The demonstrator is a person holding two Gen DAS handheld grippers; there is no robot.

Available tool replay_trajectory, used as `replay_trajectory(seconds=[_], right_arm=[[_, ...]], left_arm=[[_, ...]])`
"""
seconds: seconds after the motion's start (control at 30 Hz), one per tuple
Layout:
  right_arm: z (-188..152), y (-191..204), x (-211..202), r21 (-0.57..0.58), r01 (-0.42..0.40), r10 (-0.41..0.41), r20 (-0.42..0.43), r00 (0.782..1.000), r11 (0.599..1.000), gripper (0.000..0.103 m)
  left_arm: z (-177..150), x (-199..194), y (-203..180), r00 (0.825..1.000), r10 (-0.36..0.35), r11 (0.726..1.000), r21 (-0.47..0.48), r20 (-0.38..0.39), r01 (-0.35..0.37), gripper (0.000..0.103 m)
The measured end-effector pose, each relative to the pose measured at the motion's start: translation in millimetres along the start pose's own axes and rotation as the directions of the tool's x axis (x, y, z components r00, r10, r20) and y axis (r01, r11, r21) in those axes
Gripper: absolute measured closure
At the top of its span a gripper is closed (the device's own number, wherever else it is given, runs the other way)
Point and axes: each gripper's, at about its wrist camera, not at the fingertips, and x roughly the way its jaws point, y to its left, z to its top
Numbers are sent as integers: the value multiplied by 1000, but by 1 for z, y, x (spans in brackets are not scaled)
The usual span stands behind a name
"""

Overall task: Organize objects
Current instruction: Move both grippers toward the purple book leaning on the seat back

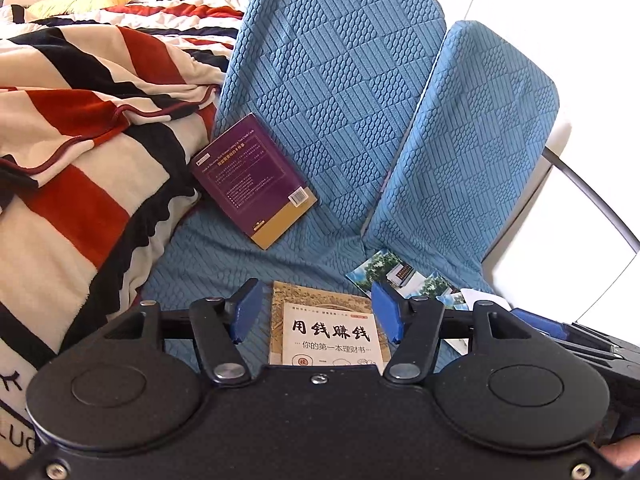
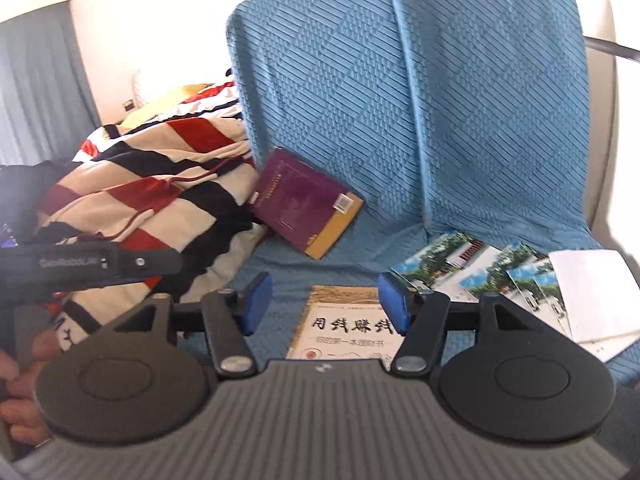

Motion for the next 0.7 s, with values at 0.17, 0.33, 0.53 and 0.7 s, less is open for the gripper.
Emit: replay_trajectory(seconds=[0.17, 0.33, 0.53, 0.7], right_arm=[[5, 3, 8, -16, 8, -8, -1, 1000, 1000, 42], [9, 1, 20, 2, 15, -15, 11, 1000, 1000, 6], [13, -2, 36, 16, 25, -25, -4, 1000, 1000, 5], [14, 0, 51, -6, 24, -24, -29, 999, 1000, 5]], left_arm=[[3, 2, 1, 1000, 7, 1000, 4, 14, -7, 37], [8, 6, 6, 999, 1, 1000, -7, 34, -1, 24], [13, 16, 11, 999, 19, 1000, -2, 46, -18, 1], [17, 28, 10, 998, 33, 999, 2, 51, -33, 0]])
